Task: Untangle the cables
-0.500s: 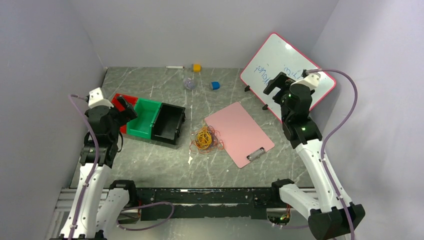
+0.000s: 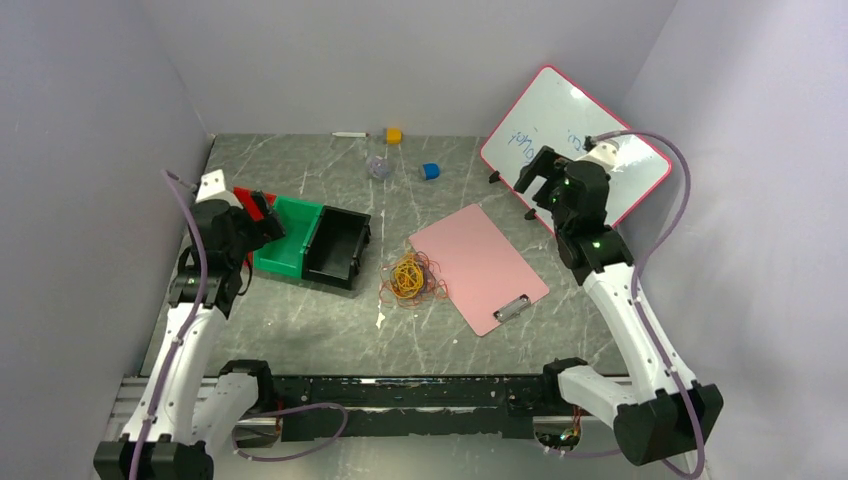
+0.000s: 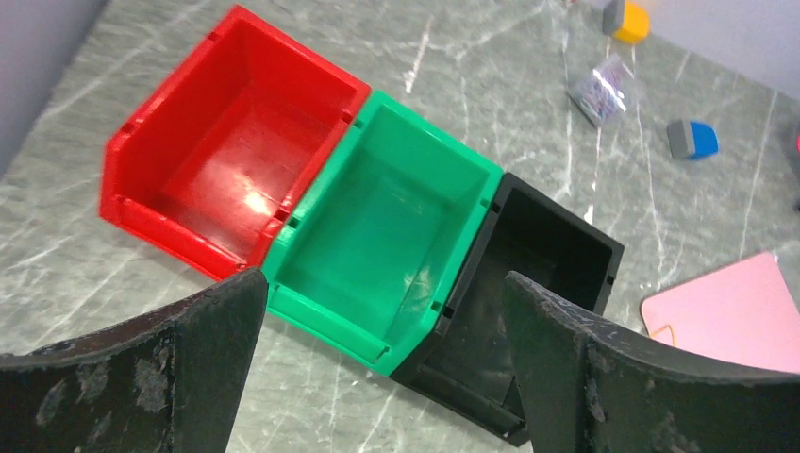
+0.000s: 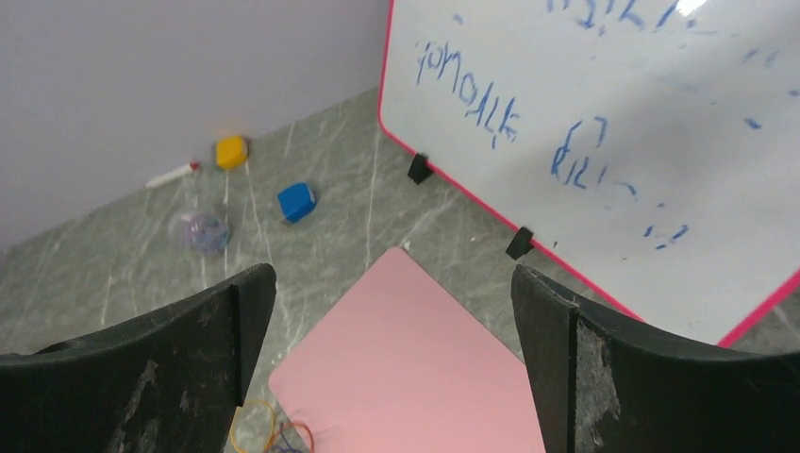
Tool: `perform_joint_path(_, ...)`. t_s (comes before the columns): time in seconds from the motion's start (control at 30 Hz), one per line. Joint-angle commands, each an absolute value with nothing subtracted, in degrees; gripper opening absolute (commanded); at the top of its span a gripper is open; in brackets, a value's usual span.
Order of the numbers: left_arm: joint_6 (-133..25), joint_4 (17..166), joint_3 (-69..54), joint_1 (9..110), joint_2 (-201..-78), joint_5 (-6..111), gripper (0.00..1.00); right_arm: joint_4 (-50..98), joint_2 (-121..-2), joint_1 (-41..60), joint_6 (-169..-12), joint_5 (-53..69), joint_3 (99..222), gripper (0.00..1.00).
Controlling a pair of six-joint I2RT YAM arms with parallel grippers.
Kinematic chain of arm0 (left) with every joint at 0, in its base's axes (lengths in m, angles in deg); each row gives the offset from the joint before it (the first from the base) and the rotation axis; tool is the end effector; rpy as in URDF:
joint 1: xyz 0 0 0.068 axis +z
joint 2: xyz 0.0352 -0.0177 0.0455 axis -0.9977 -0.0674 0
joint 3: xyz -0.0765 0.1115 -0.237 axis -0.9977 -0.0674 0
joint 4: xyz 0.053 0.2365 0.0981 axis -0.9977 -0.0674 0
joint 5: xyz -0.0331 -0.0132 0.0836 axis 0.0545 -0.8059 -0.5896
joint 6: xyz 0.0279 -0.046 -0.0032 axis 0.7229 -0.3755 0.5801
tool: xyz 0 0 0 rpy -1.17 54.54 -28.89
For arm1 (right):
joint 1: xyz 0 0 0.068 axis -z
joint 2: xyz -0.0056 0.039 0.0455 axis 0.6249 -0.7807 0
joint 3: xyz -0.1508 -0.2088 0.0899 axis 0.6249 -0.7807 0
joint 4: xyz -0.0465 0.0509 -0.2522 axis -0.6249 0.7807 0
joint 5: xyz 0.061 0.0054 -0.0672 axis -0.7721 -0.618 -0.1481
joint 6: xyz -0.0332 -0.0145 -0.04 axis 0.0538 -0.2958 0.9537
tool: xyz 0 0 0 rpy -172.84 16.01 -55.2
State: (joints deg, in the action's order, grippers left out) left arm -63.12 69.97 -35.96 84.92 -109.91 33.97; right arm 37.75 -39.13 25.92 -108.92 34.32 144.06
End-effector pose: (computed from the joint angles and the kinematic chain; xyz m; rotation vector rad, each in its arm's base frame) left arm 0.1854 0.0023 0.3119 -0.4376 1.9000 -0.0758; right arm 0.2302 0.0403 0.3739 0.4224 1.7597 0.1667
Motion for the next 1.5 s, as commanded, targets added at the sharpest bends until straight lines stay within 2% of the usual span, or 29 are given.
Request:
perform_joint_path(0.0,-61.5,72.9,-33.5,85.5,-113.3,43.0,0.99,38.0,-42.7,26.3,-106.3,27.7,145.5,1.00)
perform_joint_path(0.33,-58.6,72.9,-29.5,85.4,-123.2,55.4,0.99,38.8,-48.3,26.0,-107.8,19.9,144.1,1.00)
perform_joint_path(0.63,-58.5,72.6,-29.2,84.5,-126.8,56.6,0.99,40.8,-51.2,25.7,-108.7,21.0,141.3,1.00)
perform_joint_path(1.07,-59.5,73.0,-26.5,70.2,-132.5,52.0,0.98,40.9,-49.1,25.7,-108.5,20.8,137.8,1.00)
perform_joint_path(1.47,-61.5,76.5,-20.5,65.1,-145.1,55.0,0.97,40.8,-48.9,25.7,-108.1,21.3,136.6,1.00)
